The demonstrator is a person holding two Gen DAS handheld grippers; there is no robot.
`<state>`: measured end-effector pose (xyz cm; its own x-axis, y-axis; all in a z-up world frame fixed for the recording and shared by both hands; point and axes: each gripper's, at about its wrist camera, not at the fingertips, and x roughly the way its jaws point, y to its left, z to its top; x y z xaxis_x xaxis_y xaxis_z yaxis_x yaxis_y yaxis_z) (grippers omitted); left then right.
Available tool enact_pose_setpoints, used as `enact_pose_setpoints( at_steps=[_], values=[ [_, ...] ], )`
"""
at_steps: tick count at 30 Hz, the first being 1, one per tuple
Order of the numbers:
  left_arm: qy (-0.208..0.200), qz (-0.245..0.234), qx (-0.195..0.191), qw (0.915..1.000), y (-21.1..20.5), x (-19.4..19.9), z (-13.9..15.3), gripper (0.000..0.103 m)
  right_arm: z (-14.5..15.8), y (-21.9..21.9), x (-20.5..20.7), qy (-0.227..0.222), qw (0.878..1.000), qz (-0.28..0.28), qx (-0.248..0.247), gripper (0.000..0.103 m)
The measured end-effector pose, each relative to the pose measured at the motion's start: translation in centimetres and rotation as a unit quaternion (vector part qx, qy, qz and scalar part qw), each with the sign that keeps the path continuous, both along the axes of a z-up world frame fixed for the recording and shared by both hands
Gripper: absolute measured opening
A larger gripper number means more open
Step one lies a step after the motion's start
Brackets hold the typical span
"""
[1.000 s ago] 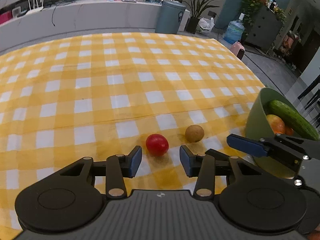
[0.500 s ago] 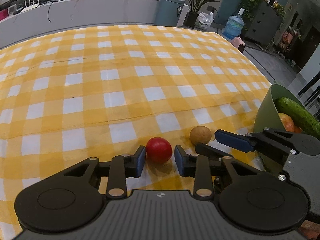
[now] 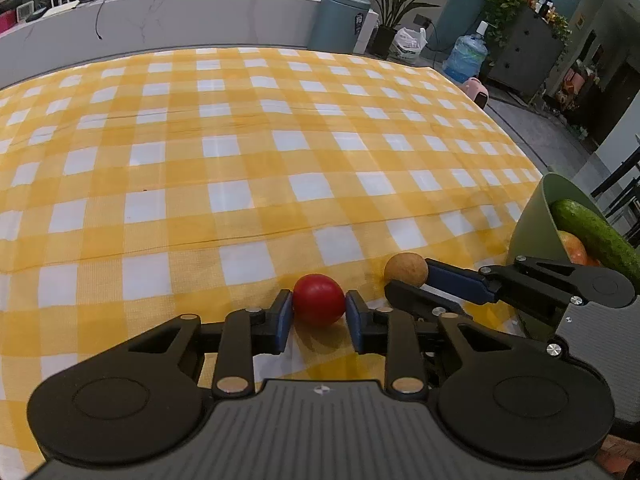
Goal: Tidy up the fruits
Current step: 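Grasp the red tomato with the left tool while the right tool grasps the brown kiwi, then carry the tomato and kiwi over the green colander and lower them inside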
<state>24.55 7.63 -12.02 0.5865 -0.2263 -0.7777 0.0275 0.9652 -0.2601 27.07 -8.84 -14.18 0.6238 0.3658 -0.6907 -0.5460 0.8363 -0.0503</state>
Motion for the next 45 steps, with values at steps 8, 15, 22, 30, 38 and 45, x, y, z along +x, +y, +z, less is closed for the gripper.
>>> enact_pose_setpoints(
  at_steps=[8, 15, 22, 30, 38, 45],
  values=[
    [-0.004, 0.009, 0.0, 1.0, 0.1, -1.1, 1.7, 0.031, 2.5, -1.0, -1.9, -0.009, 1.0, 0.007, 0.022, 0.02],
    [-0.033, -0.003, -0.003, 0.9994, -0.8, -3.1, 6.1, 0.031, 6.4, -3.1, -5.8, -0.033, 0.997, 0.023, 0.061, 0.02],
    [-0.063, -0.062, -0.001, 0.9961, -5.4, -4.3, 9.4, 0.031, 9.2, -8.2, -8.9, -0.043, 0.995, -0.004, 0.09, 0.02],
    [-0.068, -0.13, 0.009, 0.9892, -11.5, -2.8, 10.1, 0.031, 9.2, -15.4, -9.5, -0.037, 0.992, -0.084, 0.087, 0.02],
    [-0.051, -0.214, 0.072, 0.9729, -16.7, -0.8, 8.5, 0.031, 8.4, -19.3, -8.0, -0.02, 0.987, -0.124, 0.098, 0.02],
    [-0.031, -0.264, 0.114, 0.9572, -19.0, 1.1, 7.0, 0.031, 7.0, -19.4, -6.0, 0.006, 0.984, -0.151, 0.097, 0.02]
  ],
)
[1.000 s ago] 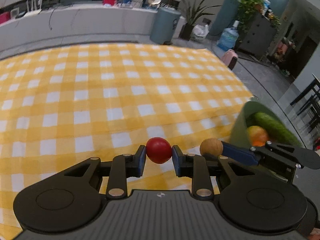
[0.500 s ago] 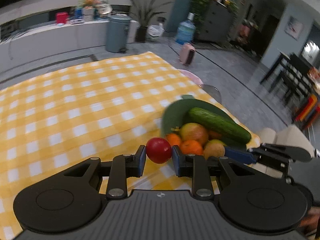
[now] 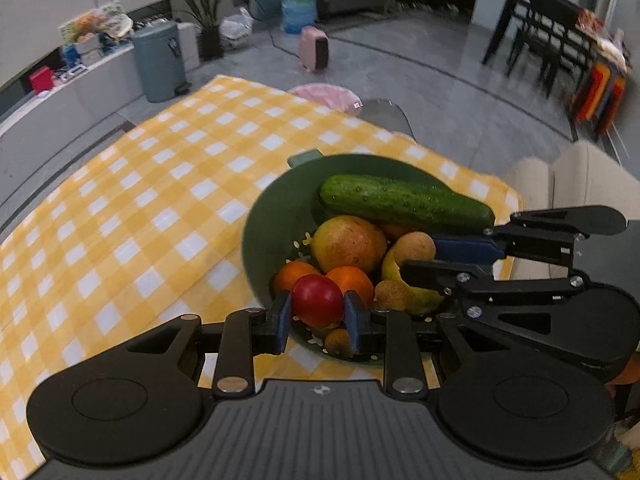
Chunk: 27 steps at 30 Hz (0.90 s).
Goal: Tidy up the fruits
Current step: 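Carry the tomato and kiwi over the green colander and lower them inside, then open both tools to release the tomato and kiwi and withdraw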
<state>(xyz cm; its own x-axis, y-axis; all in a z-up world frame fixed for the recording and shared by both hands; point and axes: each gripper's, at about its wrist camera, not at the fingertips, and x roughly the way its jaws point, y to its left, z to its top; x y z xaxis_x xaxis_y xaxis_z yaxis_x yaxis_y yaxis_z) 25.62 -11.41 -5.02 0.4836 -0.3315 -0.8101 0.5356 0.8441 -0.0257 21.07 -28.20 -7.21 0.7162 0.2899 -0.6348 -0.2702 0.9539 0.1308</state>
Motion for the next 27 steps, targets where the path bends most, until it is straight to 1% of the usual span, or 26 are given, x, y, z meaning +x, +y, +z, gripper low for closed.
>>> enact_pose_setpoints(
  at_steps=[8, 10, 13, 16, 22, 25, 27],
  values=[
    [0.032, -0.03, 0.053, 0.9976, -1.3, 1.9, -1.8, 0.031, -1.4, 0.0, 1.5, 0.013, 1.0, -0.006, 0.003, 0.02],
    [0.039, -0.04, 0.06, 0.9966, -1.5, 2.1, -2.0, 0.031, -1.7, -0.1, 1.6, 0.015, 1.0, -0.007, 0.005, 0.02],
    [0.042, -0.056, 0.079, 0.9944, -2.0, 2.1, -2.2, 0.031, -1.9, -0.4, 1.7, 0.013, 1.0, -0.008, 0.014, 0.02],
    [0.048, -0.067, 0.095, 0.992, -2.4, 2.3, -2.5, 0.031, -1.9, -0.4, 1.7, 0.008, 1.0, -0.005, 0.013, 0.02],
    [0.051, -0.071, 0.118, 0.9892, -3.1, 2.4, -2.8, 0.033, -2.0, -0.5, 1.6, 0.006, 1.0, 0.0, 0.022, 0.021],
    [0.053, -0.07, 0.119, 0.9891, -3.1, 2.3, -2.8, 0.036, -2.0, -0.5, 1.6, 0.005, 1.0, 0.0, 0.023, 0.021],
    [0.055, -0.068, 0.117, 0.9893, -3.0, 2.4, -2.7, 0.037, -1.8, -0.5, 1.5, 0.001, 1.0, -0.001, 0.024, 0.021]
  ],
)
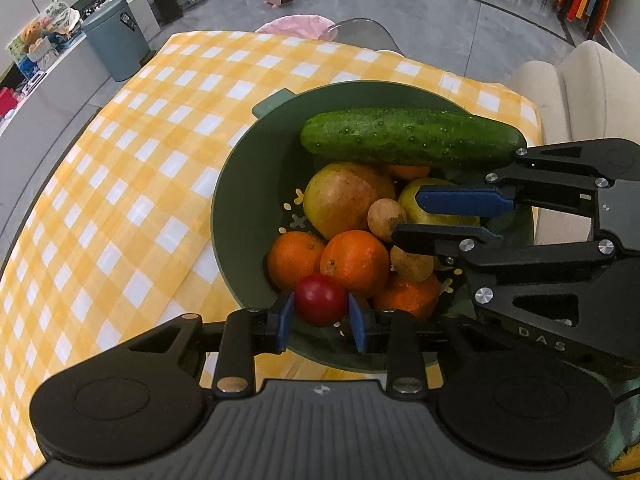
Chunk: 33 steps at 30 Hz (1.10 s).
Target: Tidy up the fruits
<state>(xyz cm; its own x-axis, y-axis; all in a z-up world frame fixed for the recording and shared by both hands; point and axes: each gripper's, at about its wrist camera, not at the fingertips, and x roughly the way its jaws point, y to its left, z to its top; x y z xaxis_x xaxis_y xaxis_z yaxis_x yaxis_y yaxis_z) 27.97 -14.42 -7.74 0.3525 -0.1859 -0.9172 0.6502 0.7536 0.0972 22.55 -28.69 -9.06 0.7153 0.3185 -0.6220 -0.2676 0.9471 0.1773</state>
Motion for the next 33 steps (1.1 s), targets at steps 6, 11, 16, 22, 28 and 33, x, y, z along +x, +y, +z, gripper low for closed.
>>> enact_pose_setpoints(
  at_steps=[6, 11, 16, 22, 28, 33],
  values=[
    [-0.011, 0.005, -0.004, 0.9999, 0.1, -0.8, 1.3, 0.045, 0.8, -0.5, -0.5, -0.004, 1.0, -0.005, 0.018, 0.028],
    [-0.032, 0.008, -0.022, 0.9992, 0.9, -2.6, 4.0, 0.048, 2.5, -1.1, -1.6, -0.018, 0.999, -0.008, 0.033, 0.032],
    [-0.097, 0.05, -0.059, 0.9923, 2.5, -5.0, 8.2, 0.049, 5.8, -1.9, -3.5, -0.051, 0.998, -0.011, 0.045, 0.037],
    [-0.216, 0.117, -0.128, 0.9608, 5.0, -10.0, 12.9, 0.067, 9.5, -2.1, -6.3, -0.083, 0.996, -0.005, 0.036, 0.063],
    [-0.301, 0.185, -0.2, 0.9139, 7.2, -15.0, 14.5, 0.092, 12.0, -1.7, -9.9, -0.111, 0.994, 0.011, 0.011, 0.073],
    [-0.364, 0.213, -0.154, 0.8934, 7.3, -17.8, 13.8, 0.098, 12.4, -1.4, -12.8, -0.124, 0.992, -0.009, -0.008, 0.074]
  ],
)
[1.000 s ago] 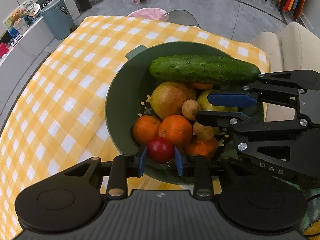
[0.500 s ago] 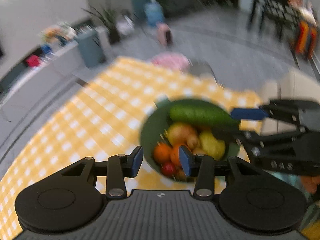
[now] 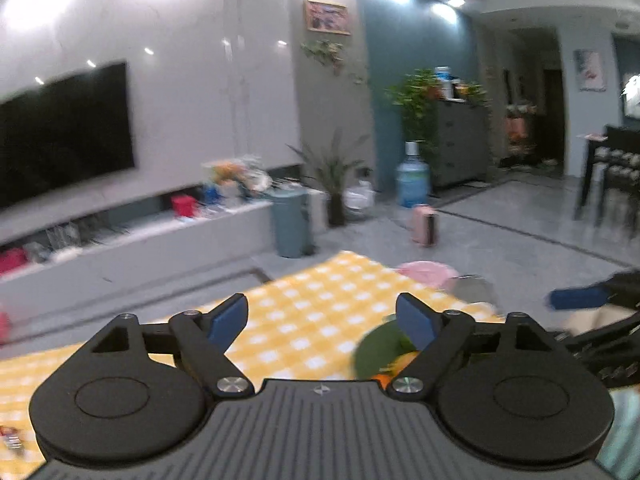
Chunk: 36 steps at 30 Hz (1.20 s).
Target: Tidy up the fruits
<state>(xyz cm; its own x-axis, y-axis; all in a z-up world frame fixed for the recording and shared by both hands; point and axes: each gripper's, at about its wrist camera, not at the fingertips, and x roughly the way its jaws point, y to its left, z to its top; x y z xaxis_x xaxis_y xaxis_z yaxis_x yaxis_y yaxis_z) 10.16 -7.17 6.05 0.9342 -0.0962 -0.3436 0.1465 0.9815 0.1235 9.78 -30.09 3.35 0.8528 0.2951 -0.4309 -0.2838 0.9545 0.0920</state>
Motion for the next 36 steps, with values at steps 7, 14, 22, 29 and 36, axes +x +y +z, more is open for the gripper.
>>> enact_pose_setpoints(
  at_steps=[7, 14, 22, 29, 36],
  values=[
    [0.02, 0.034, -0.02, 0.999, -0.8, -1.8, -2.4, 0.098, -1.8, 1.3, -3.0, 0.006, 0.999, -0.022, -0.025, 0.074],
    [0.074, 0.05, -0.043, 0.995, -0.5, -2.0, -4.7, 0.098, -2.8, 1.6, -4.8, 0.013, 0.999, -0.018, -0.046, 0.078],
    [0.101, 0.05, -0.055, 0.9921, 0.0, -4.5, -6.2, 0.098, -4.1, 1.6, -6.1, 0.029, 0.998, -0.017, -0.046, 0.079],
    [0.104, 0.056, -0.056, 0.9914, 0.4, -5.2, -6.2, 0.098, -4.0, 2.6, -6.5, 0.024, 0.999, -0.01, -0.045, 0.079],
    [0.104, 0.058, -0.055, 0.9913, 0.4, -5.4, -6.0, 0.098, -3.8, 2.7, -6.6, 0.02, 0.999, -0.008, -0.048, 0.082]
  ],
)
